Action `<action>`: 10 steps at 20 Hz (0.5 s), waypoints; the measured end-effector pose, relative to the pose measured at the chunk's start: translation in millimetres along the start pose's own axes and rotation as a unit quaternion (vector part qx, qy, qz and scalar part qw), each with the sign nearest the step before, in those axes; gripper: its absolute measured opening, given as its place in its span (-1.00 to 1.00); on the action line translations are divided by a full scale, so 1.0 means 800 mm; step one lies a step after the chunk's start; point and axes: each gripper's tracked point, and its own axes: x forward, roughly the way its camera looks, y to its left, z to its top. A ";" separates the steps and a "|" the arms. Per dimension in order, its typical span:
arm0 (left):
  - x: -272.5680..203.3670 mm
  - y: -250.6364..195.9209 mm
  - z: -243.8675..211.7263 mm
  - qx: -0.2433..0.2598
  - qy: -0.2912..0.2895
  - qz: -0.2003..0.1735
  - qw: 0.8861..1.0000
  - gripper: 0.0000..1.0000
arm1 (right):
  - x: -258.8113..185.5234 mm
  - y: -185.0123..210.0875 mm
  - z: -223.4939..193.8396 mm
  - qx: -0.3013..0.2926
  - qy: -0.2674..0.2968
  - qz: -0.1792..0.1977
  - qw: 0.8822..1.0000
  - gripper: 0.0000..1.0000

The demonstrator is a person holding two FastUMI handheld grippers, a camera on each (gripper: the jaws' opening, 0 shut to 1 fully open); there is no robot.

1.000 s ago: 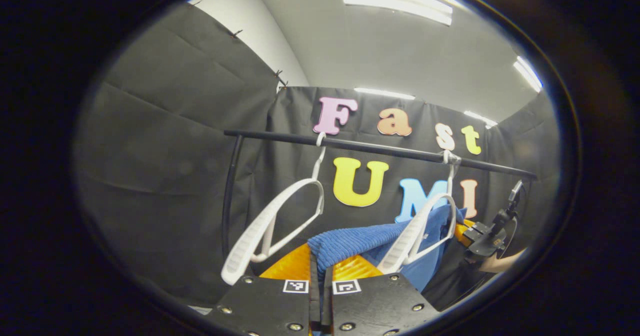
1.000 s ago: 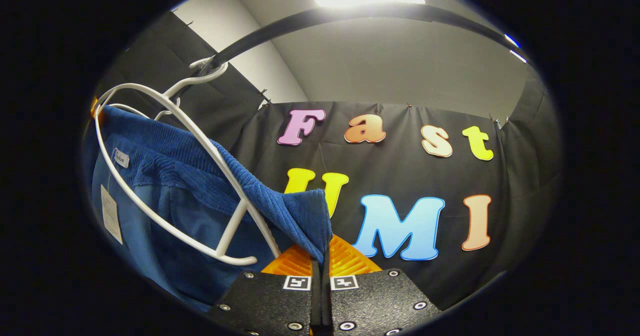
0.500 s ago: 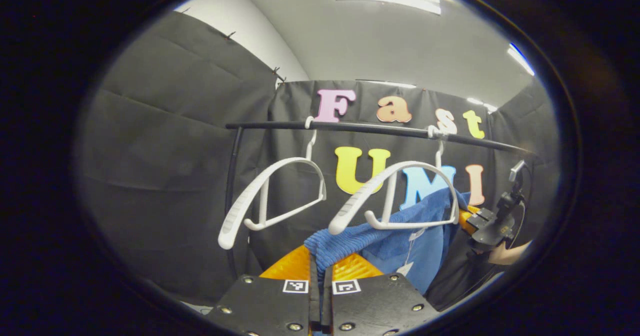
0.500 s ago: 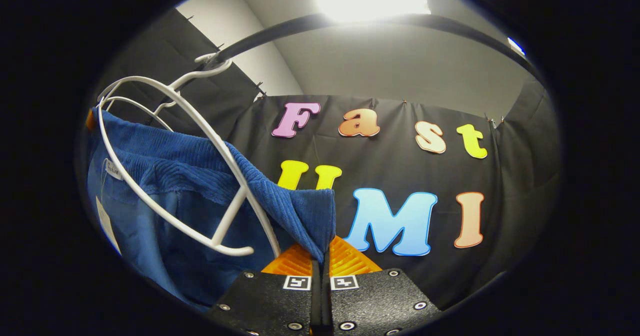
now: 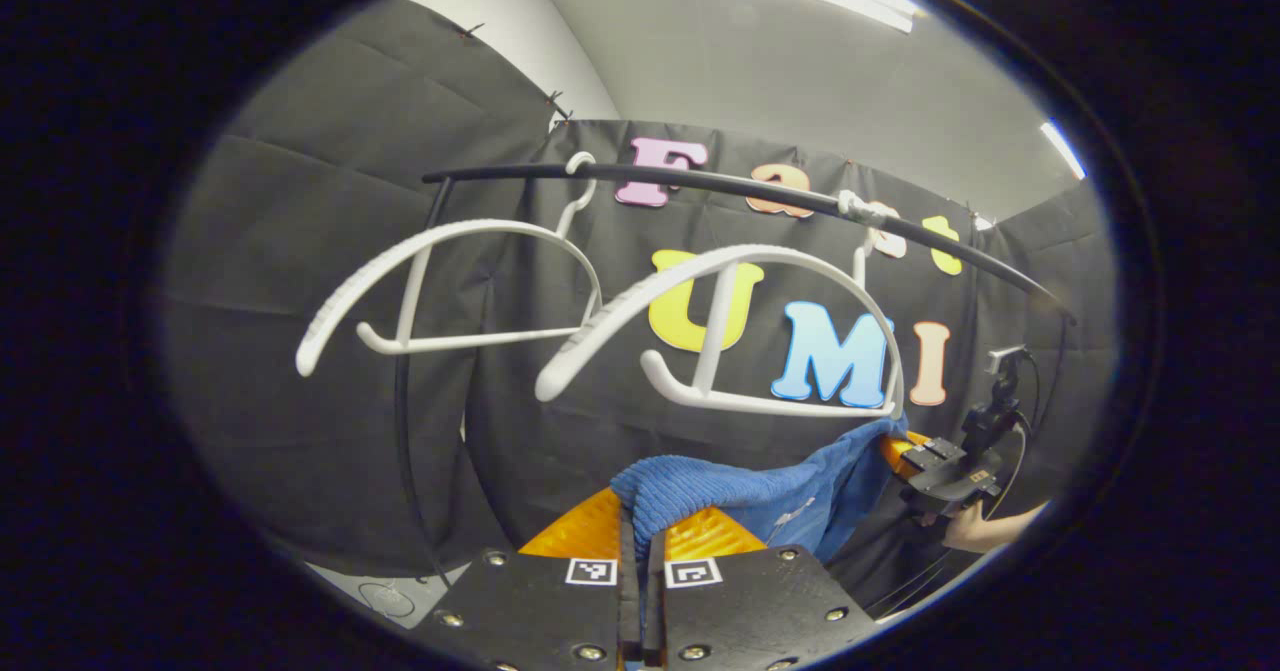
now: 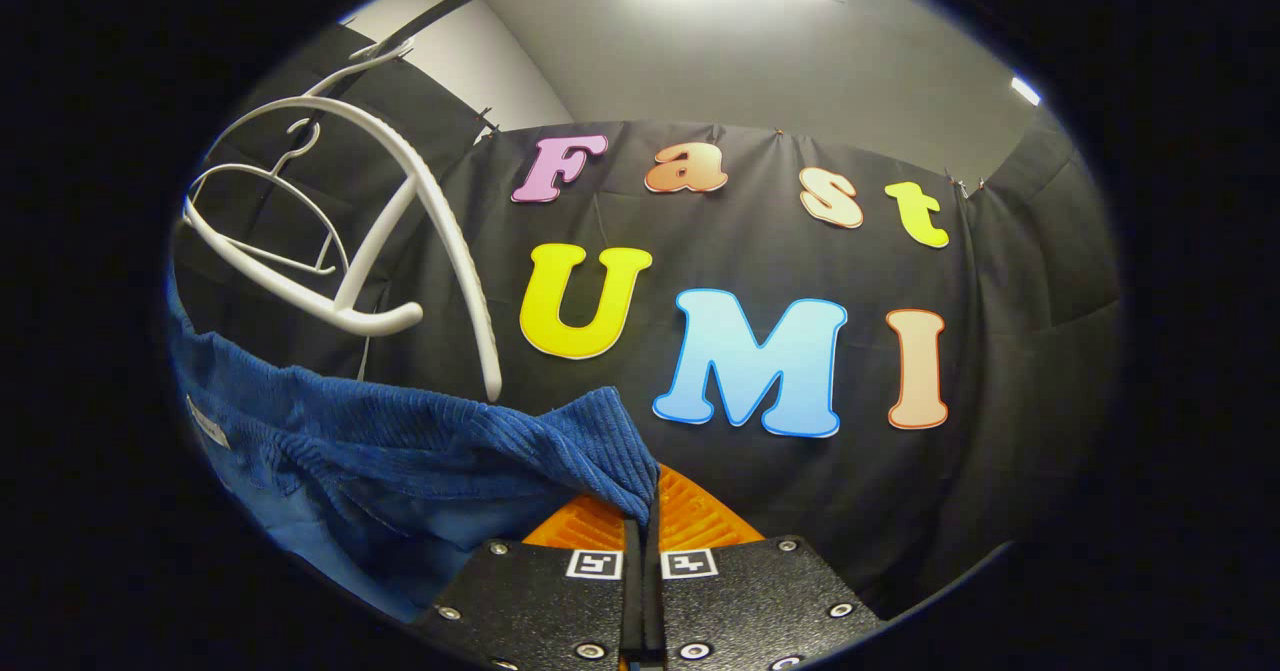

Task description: Grasp the clothes on the hanger with both hands and then place them into the laundry hamper below.

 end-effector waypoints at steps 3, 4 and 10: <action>-0.019 -0.005 -0.024 0.004 0.031 0.007 0.999 -0.95 | -0.028 0.000 -0.017 0.005 0.019 -0.001 1.000 -1.00; -0.028 -0.004 -0.030 0.002 0.040 0.009 0.999 -0.95 | -0.041 0.002 -0.024 0.012 0.028 -0.001 1.000 -1.00; -0.094 0.016 -0.051 0.000 0.072 0.014 0.997 -0.95 | -0.132 0.005 -0.044 0.032 0.086 -0.002 0.996 -1.00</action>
